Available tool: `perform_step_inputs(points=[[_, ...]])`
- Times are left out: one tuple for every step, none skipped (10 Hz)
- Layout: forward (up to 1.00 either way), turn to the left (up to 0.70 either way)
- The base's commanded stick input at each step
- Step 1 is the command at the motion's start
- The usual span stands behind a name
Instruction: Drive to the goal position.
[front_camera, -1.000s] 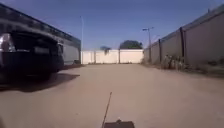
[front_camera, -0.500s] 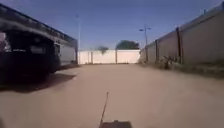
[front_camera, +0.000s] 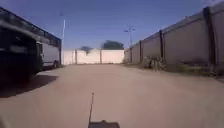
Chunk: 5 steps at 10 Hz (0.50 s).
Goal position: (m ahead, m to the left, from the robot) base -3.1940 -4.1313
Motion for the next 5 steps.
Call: perform_step_inputs(points=[[1.0,0.0],[1.0,0.0],[1.0,0.0],[1.0,0.0],[1.0,0.0]])
